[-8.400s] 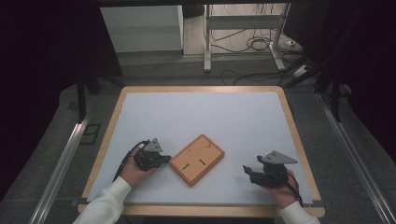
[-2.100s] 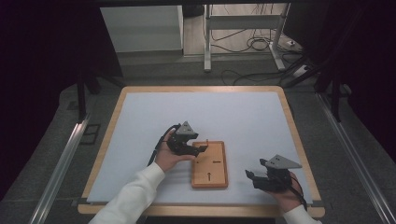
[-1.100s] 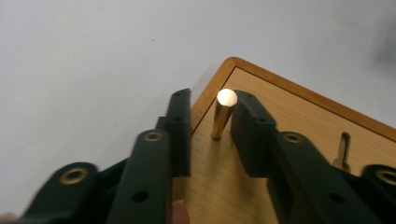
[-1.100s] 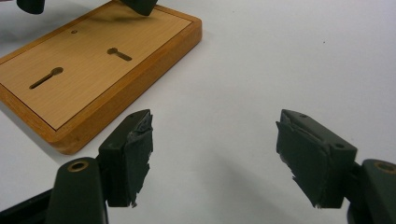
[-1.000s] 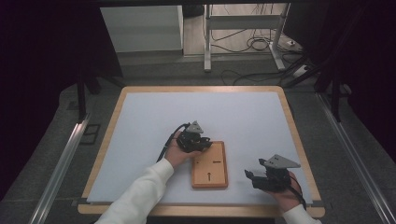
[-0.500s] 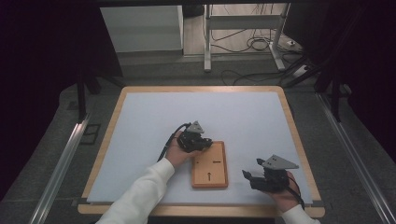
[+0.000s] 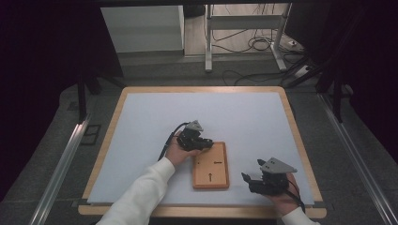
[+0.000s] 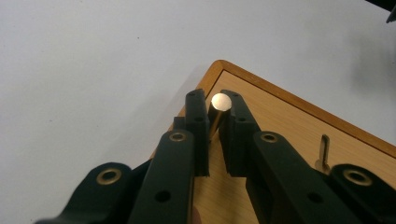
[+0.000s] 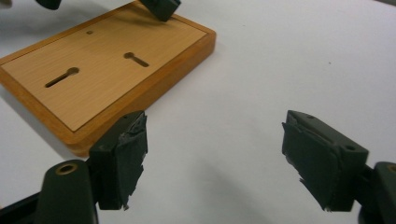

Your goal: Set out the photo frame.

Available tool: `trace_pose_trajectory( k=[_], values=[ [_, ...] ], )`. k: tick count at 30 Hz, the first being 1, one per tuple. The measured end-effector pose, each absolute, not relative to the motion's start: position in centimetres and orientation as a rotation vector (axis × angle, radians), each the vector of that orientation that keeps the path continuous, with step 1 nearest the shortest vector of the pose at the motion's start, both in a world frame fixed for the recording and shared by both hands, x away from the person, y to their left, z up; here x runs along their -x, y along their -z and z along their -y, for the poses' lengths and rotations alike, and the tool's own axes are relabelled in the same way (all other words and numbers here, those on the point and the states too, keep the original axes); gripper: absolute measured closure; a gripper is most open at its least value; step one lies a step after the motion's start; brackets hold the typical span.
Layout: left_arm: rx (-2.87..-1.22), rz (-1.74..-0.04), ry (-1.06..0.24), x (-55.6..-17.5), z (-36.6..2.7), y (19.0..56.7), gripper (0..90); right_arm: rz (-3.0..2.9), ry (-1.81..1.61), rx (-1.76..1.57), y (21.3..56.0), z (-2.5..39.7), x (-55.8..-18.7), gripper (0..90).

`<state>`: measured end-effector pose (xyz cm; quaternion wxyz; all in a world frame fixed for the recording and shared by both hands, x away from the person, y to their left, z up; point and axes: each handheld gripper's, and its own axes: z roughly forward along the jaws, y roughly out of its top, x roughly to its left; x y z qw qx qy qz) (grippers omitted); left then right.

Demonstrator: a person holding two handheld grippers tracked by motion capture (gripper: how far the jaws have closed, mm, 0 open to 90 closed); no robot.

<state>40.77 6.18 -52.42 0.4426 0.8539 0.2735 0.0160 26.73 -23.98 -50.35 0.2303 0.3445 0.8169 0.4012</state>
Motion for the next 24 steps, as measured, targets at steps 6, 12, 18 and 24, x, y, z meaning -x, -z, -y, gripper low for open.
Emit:
trace_pose_trajectory(
  k=[6, 12, 18, 24],
  values=[
    [-2.118, -0.695, -0.005, -41.0, -6.1, 52.3, 81.6, -2.305, -1.03, -0.826, 50.3, 22.1, -25.8, 19.6],
    [-2.121, -0.702, 0.015, -41.1, -6.2, 52.3, 81.4, -2.338, -1.02, -0.78, 50.5, 21.1, -25.3, 18.8],
    [-2.124, -0.697, 0.035, -41.5, -6.3, 52.3, 81.4, -2.343, -1.01, -0.749, 50.5, 20.9, -25.1, 18.8],
    [-2.115, -0.714, 0.082, -41.9, -6.5, 52.3, 81.3, -2.362, -0.993, -0.706, 50.7, 20.0, -24.7, 18.5]
  ],
)
